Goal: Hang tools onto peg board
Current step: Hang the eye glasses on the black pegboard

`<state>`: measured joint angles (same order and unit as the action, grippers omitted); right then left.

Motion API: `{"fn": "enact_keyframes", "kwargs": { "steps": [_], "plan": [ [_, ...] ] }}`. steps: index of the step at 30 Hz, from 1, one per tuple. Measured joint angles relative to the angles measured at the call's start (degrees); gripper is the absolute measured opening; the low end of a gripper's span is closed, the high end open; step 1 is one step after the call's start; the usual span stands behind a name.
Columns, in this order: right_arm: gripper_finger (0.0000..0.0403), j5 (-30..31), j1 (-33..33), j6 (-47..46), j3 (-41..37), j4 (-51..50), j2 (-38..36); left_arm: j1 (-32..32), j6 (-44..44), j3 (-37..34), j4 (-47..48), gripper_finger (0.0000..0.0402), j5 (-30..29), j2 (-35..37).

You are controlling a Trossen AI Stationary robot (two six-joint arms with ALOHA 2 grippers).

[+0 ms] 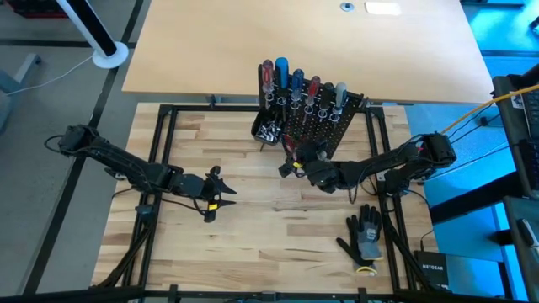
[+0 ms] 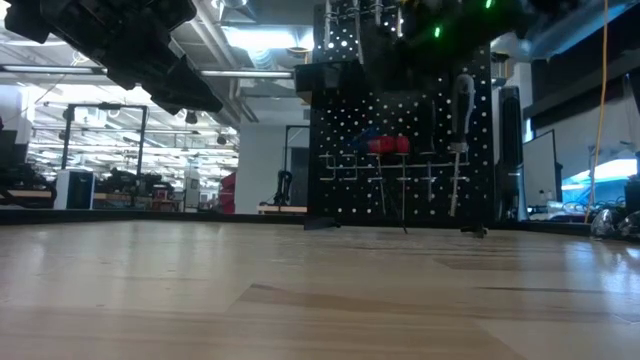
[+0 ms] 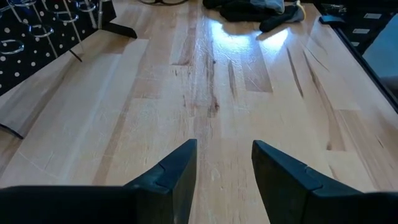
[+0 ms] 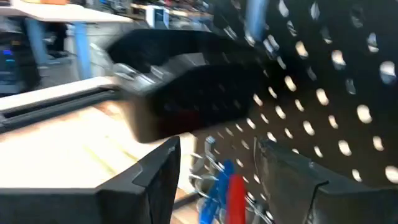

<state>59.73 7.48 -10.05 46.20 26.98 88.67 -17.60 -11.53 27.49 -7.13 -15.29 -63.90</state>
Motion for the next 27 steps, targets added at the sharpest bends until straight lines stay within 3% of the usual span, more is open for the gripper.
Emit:
{"fn": "enact_keyframes", "kwargs": {
  "steps": [11,14,18,23,27],
  "plan": [
    [0.0202,-1.98,13.53,5.89,6.23,-0.7,-2.44,0.01,-0.02,0.0,0.06,0.0145,0.0,0.0],
    [0.0202,-4.61,18.34,5.8,8.28,-5.86,-2.44,0.01,-0.02,0.0,0.07,0.0145,0.0,0.0],
    [0.0202,-11.27,23.08,-3.97,12.99,-23.85,-2.41,0.01,-0.23,0.0,0.06,0.0145,0.0,0.0],
    [0.0202,-21.04,24.57,-27.96,20.5,-57.21,-2.39,0.01,-0.35,0.0,0.0,0.0145,0.0,0.0],
    [0.0202,-28.04,24.2,-50.17,21.79,-80.62,-2.39,0.0,-0.48,0.0,0.0,0.0145,0.0,0.0]
  ]
}}
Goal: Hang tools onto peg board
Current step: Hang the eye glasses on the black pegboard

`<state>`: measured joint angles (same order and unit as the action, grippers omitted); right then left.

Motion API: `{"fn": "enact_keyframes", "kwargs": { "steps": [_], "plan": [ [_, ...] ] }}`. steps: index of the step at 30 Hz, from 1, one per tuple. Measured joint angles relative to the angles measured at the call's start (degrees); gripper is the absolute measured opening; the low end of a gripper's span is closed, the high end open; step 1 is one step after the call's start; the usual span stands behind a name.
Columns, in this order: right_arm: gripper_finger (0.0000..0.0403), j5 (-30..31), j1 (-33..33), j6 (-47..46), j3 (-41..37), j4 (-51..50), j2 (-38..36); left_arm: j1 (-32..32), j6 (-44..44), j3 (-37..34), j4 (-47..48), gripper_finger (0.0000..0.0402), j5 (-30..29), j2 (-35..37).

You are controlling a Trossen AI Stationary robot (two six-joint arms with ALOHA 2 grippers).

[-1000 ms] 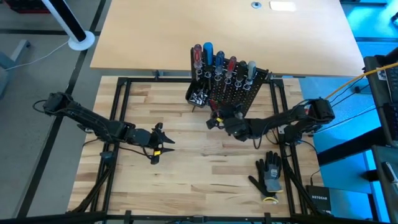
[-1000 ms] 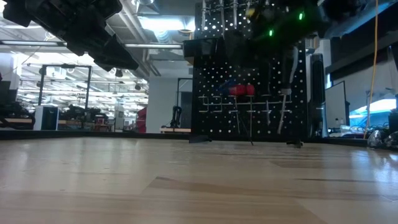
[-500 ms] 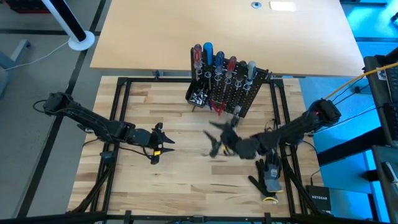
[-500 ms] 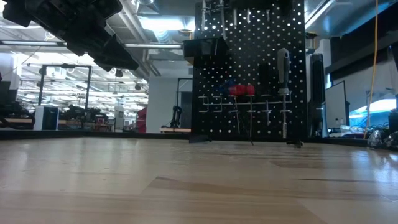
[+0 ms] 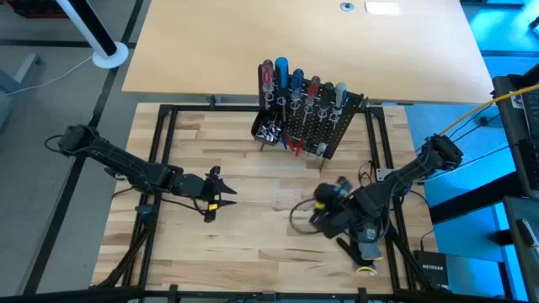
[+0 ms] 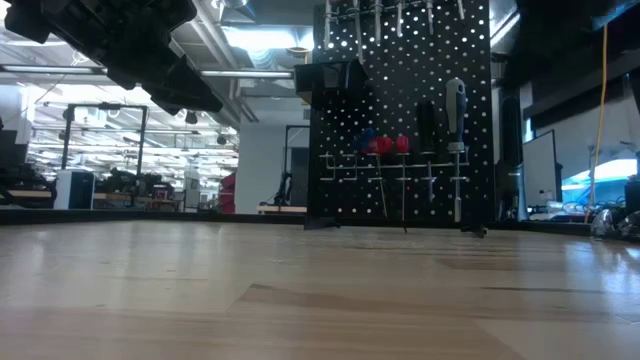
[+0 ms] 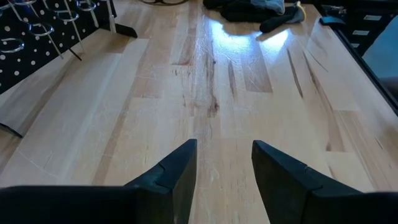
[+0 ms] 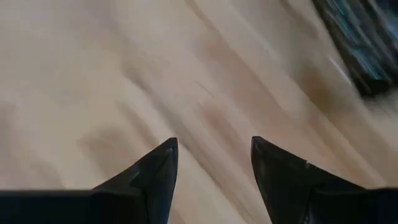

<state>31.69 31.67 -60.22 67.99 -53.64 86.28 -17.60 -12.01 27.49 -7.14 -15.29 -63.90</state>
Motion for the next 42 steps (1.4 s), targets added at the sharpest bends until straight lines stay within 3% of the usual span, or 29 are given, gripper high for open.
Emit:
{"fn": "enact_keyframes", "kwargs": {
  "steps": [4,8,14,17,27,42],
  "plan": [
    [0.0202,-7.27,-1.52,-20.46,-3.31,-17.68,0.04,-0.01,0.0,0.0,0.02,0.0145,0.02,0.0],
    [0.0202,-12.95,-3.37,-26.64,-8.23,-24.38,0.05,0.02,0.0,0.0,0.03,0.0145,0.02,0.0],
    [0.0202,-23.18,-10.04,-22.06,-16.97,-24.11,0.07,0.0,0.0,0.0,0.07,0.0145,0.02,0.0],
    [0.0202,-25.3,-13.6,-18.7,-20.45,-24.38,-0.48,0.02,0.14,0.0,0.08,0.0145,0.02,0.0],
    [0.0197,-25.07,-22.49,-12.97,-24.04,-23.01,-6.23,-0.02,0.39,0.0,0.32,0.0145,0.04,0.01],
    [0.0165,-26.16,-37.19,-2.47,-27.63,-18.09,-6.08,-0.05,0.42,0.0,0.46,0.0145,0.09,0.04]
  ]
}}
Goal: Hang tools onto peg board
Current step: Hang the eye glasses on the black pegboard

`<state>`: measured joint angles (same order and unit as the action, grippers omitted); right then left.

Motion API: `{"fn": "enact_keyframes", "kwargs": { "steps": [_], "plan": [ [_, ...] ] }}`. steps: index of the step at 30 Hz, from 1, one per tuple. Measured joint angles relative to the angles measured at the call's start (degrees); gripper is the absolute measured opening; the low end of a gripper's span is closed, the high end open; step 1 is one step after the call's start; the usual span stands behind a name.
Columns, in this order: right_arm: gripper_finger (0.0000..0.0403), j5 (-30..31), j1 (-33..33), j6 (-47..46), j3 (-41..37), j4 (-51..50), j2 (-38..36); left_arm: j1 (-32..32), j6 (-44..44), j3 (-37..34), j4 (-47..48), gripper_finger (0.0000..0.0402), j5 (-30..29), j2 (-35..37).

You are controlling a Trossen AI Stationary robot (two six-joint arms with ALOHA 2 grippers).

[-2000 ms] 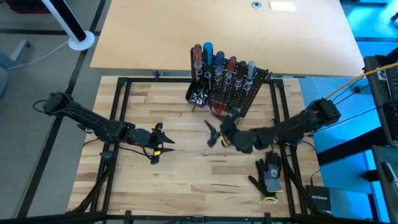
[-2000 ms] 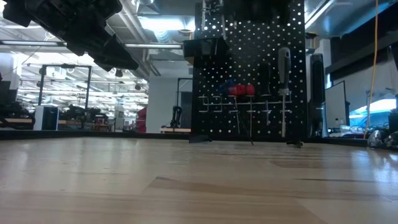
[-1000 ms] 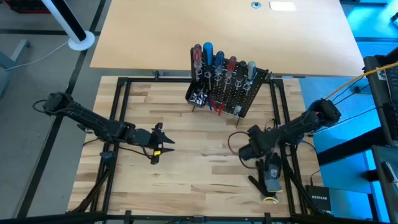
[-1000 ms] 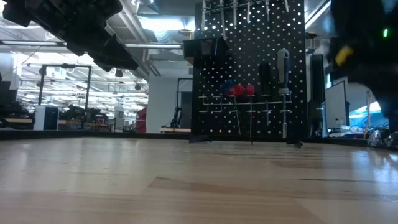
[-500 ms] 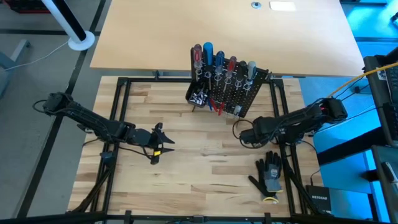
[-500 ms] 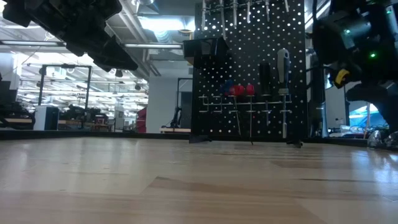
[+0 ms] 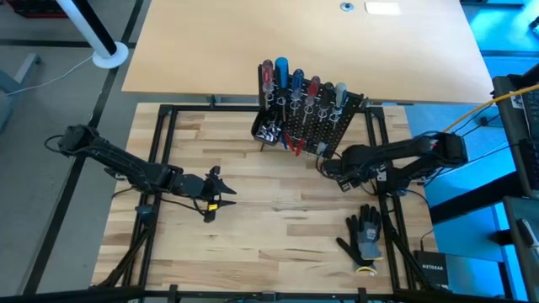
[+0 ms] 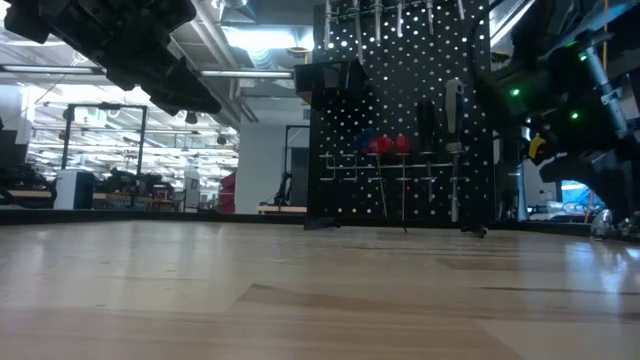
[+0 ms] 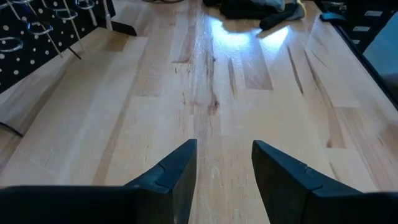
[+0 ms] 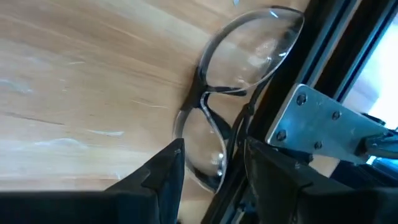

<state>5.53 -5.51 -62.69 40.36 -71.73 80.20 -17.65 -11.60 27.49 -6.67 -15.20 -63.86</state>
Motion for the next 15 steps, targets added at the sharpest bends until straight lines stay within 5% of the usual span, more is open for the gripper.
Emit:
{"fn": "enact_keyframes", "kwargs": {
  "steps": [15],
  "plan": [
    [0.0165,-5.53,-5.73,10.34,-2.34,10.88,3.22,0.0,-0.15,0.0,0.11,0.0145,0.0,-0.04]
  ]
}}
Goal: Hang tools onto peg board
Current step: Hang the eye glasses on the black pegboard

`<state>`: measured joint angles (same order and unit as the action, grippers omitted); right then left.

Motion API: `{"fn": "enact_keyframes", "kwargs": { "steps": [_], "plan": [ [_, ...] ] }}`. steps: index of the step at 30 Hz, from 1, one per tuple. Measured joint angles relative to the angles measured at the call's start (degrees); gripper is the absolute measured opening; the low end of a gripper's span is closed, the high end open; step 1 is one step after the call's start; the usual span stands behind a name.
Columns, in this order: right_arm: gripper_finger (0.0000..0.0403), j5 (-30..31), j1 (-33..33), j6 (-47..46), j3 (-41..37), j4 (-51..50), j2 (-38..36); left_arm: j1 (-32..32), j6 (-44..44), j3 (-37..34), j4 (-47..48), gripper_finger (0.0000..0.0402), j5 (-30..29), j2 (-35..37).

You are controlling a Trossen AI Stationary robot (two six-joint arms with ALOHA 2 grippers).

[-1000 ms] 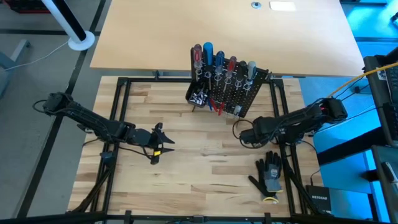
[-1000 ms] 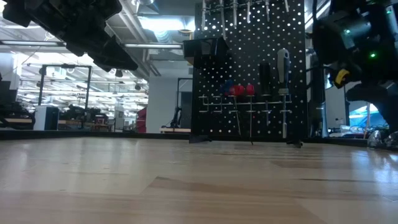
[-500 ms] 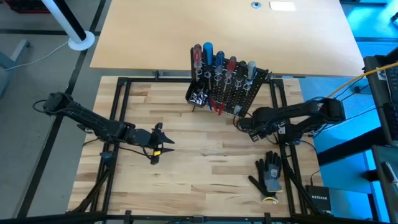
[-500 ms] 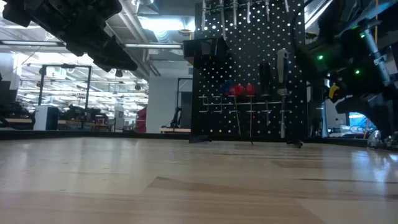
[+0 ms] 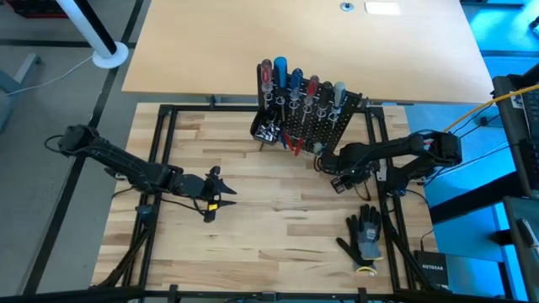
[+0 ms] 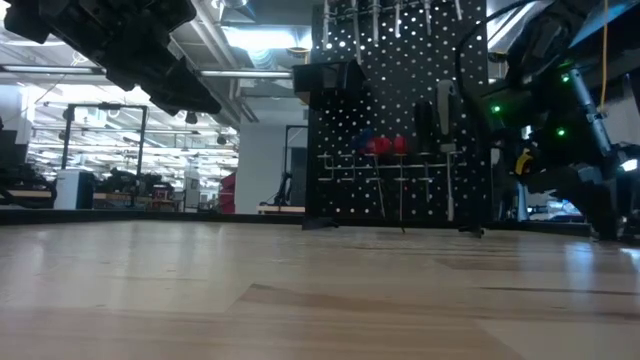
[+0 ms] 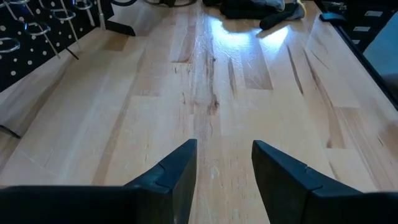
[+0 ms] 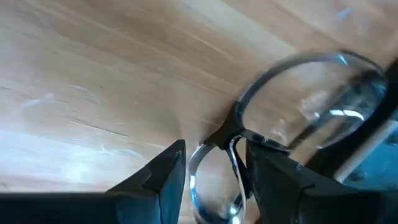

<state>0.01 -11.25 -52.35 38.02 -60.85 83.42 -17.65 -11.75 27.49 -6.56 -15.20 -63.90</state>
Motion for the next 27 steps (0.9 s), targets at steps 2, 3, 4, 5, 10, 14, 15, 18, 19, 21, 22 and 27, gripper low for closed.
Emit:
{"fn": "enact_keyframes", "kwargs": {
  "steps": [2,3,4,5,10,14,15,18,19,21,22,27],
  "plan": [
    [0.0165,-1.02,0.02,0.22,-0.21,1.51,-0.02,0.0,-0.02,0.0,-0.09,0.0145,0.0,0.0],
    [0.0165,-1.11,0.02,0.25,-0.25,1.87,-0.02,0.0,-0.02,0.0,-0.07,0.0145,0.0,0.0],
    [0.0165,-1.14,0.26,0.28,-0.26,2.34,-0.02,0.0,-0.02,0.0,-0.07,0.0145,0.0,0.0],
    [0.0165,-1.16,0.74,0.28,-0.26,2.97,-0.02,0.0,-0.05,0.0,-0.08,0.0145,-0.01,0.0],
    [0.0165,-2.66,4.56,0.08,-0.26,5.83,-0.02,0.0,-0.15,0.0,-0.09,0.0145,0.0,0.0],
    [0.0152,-3.22,8.25,-2.84,-0.24,5.62,-0.02,0.0,-0.24,0.0,-0.09,0.0145,0.0,0.0],
    [0.0146,-3.34,9.33,-3.51,-0.24,5.67,-0.02,0.0,-0.26,0.0,-0.07,0.0145,0.0,0.0],
    [0.0122,-4.06,12.83,-5.13,-0.24,6.61,-0.02,0.0,-0.27,0.0,-0.09,0.0145,0.0,0.0],
    [0.0113,-4.03,14.06,-5.68,-0.21,7.06,-0.02,0.0,-0.28,0.0,-0.07,0.0145,0.0,0.0],
    [0.0093,-3.99,16.47,-6.44,0.18,7.77,-0.02,0.0,-0.26,0.0,-0.09,0.0145,0.0,0.0],
    [0.0082,-3.92,17.76,-7.07,0.53,8.19,-0.02,0.0,-0.26,0.0,-0.09,0.0145,0.0,0.0],
    [0.0038,-0.98,24.14,-9.86,3.35,8.69,-0.02,0.0,-0.26,0.0,-0.09,0.0145,0.0,0.0]
  ]
}}
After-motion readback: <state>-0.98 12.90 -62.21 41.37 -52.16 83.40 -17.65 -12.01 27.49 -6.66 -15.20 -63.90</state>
